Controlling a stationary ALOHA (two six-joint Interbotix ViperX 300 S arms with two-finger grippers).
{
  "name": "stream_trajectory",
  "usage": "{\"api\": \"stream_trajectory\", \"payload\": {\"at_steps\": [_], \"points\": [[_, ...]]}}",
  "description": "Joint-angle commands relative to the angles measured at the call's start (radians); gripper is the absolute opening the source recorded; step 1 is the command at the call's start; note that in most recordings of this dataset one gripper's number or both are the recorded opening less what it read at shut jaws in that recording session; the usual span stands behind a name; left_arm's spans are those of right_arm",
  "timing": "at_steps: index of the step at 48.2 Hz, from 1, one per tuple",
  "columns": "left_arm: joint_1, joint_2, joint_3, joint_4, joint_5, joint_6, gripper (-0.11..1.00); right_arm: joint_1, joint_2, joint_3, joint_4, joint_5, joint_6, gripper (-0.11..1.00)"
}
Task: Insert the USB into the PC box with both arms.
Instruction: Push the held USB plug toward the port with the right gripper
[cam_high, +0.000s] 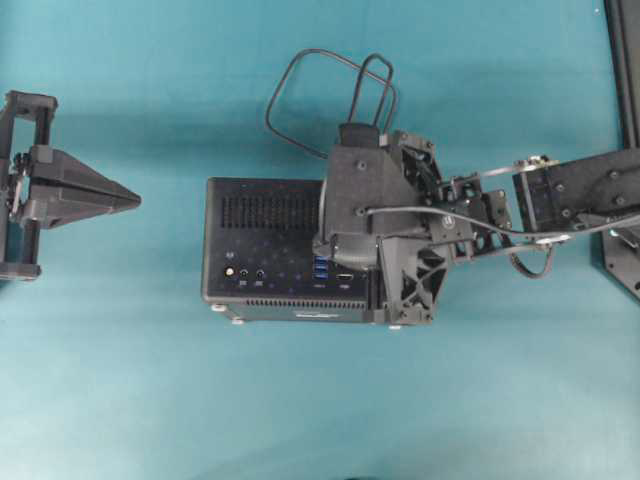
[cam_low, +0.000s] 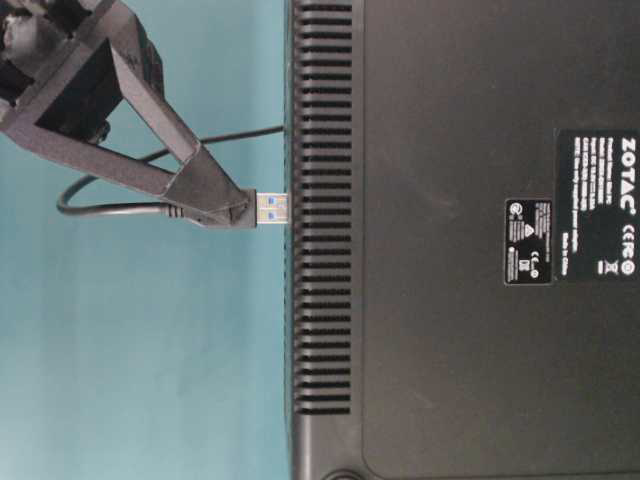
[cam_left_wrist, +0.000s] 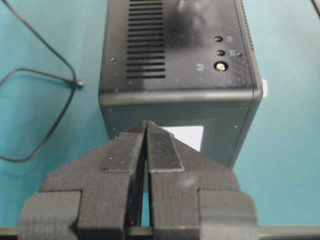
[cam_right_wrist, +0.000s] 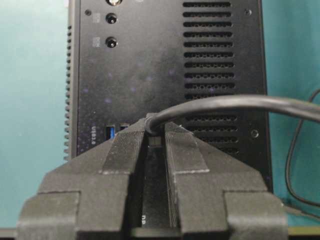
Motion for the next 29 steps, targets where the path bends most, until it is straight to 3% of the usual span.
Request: {"api": "stream_trajectory", "payload": {"at_steps": [1,29], "points": [[-0.002,0.003,-0.02,0.002,-0.006,0.0,0.0,0.009,-0.008,-0.006,0.005,0.003,-0.011,0.09],[-0.002,0.005,-0.018,0.002,-0.008,0.0,0.0,0.017,-0.005,-0.003,0.006,0.002,-0.006,0.1]]}}
